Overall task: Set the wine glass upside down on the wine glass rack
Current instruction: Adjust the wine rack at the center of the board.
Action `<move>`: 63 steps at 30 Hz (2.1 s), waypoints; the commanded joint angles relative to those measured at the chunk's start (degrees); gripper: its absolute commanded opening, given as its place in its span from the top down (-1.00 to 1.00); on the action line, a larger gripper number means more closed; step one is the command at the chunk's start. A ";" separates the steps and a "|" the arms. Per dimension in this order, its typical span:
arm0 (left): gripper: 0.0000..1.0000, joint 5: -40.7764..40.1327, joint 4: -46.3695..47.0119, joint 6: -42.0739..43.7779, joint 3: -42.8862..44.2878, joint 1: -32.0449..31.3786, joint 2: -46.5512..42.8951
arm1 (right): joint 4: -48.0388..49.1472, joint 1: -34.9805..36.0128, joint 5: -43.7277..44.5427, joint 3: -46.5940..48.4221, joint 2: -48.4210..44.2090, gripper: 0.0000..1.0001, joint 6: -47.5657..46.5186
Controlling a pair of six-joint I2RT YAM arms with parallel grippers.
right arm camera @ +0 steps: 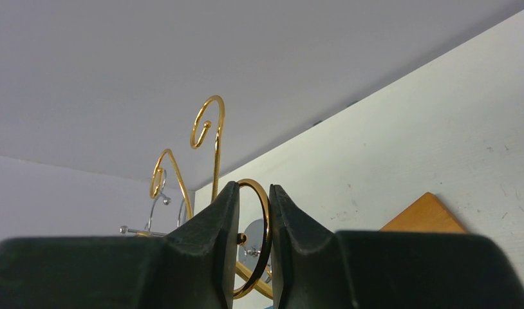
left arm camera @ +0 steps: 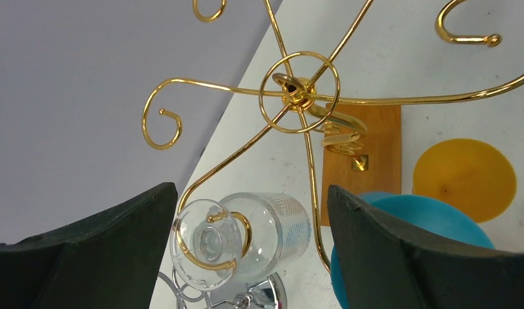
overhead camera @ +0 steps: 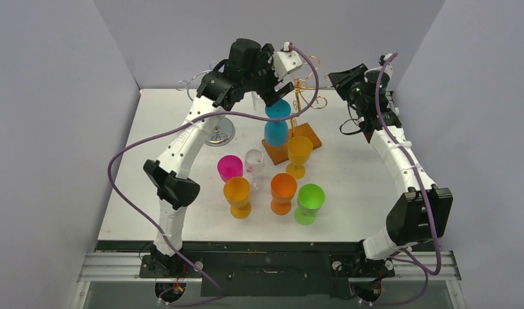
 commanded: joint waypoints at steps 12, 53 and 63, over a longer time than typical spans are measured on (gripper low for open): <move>-0.68 -6.28 5.73 3.70 3.70 0.19 3.79 | 2.50 1.22 3.63 -5.53 -3.69 1.00 -4.90; -0.56 -3.38 8.63 -1.08 5.54 -4.15 7.05 | 2.38 2.47 7.31 -9.92 -6.56 1.00 -4.23; -0.55 -6.85 12.90 -1.51 5.72 -4.07 8.53 | 1.98 3.77 13.41 -12.64 -9.46 1.00 -3.66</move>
